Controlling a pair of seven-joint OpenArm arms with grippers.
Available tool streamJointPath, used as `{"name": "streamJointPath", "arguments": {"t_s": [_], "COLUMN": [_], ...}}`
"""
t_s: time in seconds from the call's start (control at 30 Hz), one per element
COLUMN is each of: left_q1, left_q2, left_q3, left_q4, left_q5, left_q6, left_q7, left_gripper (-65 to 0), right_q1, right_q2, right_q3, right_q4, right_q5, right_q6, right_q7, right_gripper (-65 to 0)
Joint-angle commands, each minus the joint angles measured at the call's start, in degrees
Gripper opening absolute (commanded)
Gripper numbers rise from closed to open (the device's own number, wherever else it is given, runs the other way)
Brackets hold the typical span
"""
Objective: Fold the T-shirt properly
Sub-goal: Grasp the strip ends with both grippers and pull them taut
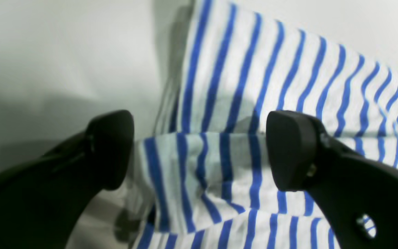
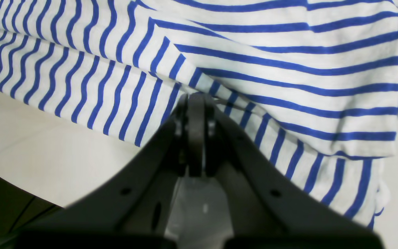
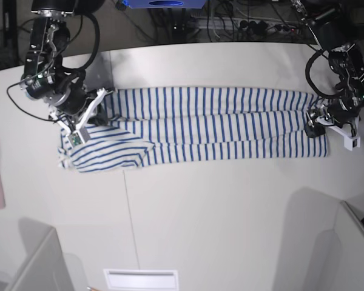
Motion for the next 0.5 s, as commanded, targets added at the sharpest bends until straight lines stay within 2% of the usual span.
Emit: {"name": "streamJointPath", "arguments": {"t_s": [0.0, 0.1, 0.17, 0.43, 0.47], "left_q1": [0.01, 1.24, 1.85, 2.29, 2.29], "left_q2": [-0.53, -0.53, -0.35, -0.53, -0.70], "left_q3": [1.42, 5.11, 5.73, 5.46, 5.38], "left_q4": [-0.22, -0.30, -0.39, -0.48, -0.48], "left_q5": [0.38, 0.12, 0.12, 0.38, 0.47], "left_q6": [0.33, 0.33, 0.33, 0.33, 0.33], "left_q7": [1.84, 1.93, 1.84, 1.84, 1.84], "left_gripper": [-8.1, -8.9, -14.8, -63.7, -65.0], "right_q1": [0.52, 0.60, 0.60, 0.78, 0.78], "right_q2": [0.41, 0.41, 0.41, 0.41, 0.41], "right_q3": [0.32, 0.41, 0.41, 0.41, 0.41], "right_q4": [1.16, 1.24, 1.24, 1.24, 1.24], "right_q5": [0.84, 0.84, 0.84, 0.84, 0.93], "right_q6": [-0.15, -0.15, -0.15, -0.15, -0.15], "right_q7": [1.11, 1.11, 1.11, 1.11, 1.11], "right_gripper": [-65.0, -65.0, -65.0, -65.0, -65.0]}}
